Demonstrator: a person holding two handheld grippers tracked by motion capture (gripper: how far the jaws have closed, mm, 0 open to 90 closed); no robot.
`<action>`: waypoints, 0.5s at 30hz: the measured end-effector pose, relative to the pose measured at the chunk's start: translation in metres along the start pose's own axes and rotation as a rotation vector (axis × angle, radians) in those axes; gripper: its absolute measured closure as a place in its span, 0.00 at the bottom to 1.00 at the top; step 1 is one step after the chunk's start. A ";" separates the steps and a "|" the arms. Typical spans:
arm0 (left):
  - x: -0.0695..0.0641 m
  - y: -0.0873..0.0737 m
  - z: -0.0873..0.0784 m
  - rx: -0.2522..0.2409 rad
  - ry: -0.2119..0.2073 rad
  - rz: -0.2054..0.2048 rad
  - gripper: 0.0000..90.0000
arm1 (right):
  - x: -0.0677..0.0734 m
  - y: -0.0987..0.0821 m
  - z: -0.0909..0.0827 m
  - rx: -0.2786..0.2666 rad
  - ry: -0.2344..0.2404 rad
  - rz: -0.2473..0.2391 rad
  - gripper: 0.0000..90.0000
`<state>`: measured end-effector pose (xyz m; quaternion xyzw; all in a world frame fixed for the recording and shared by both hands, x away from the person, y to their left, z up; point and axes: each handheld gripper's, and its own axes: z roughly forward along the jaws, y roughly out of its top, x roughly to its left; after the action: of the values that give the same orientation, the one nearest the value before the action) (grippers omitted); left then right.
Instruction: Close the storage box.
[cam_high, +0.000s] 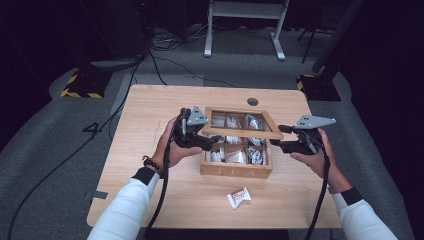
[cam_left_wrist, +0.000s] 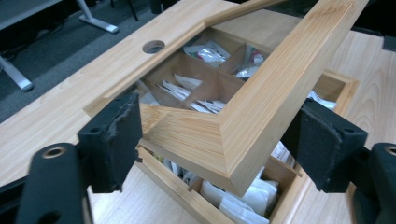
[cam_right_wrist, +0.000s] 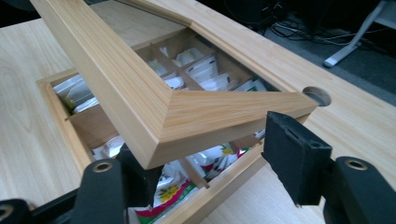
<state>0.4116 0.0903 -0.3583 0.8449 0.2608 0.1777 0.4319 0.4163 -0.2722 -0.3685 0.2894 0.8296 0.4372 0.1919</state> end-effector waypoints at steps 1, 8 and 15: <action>-0.001 -0.001 0.000 -0.001 -0.001 -0.001 0.23 | 0.001 -0.002 0.000 0.000 0.007 0.005 0.41; -0.001 -0.014 0.005 0.008 -0.025 -0.046 0.19 | 0.005 -0.013 0.003 -0.006 0.025 0.009 0.39; -0.003 -0.026 0.011 0.024 -0.034 -0.065 0.16 | 0.008 -0.022 0.006 0.009 0.045 0.020 0.35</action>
<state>0.4070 0.0947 -0.3863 0.8439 0.2827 0.1460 0.4319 0.4070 -0.2734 -0.3911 0.2885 0.8329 0.4416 0.1675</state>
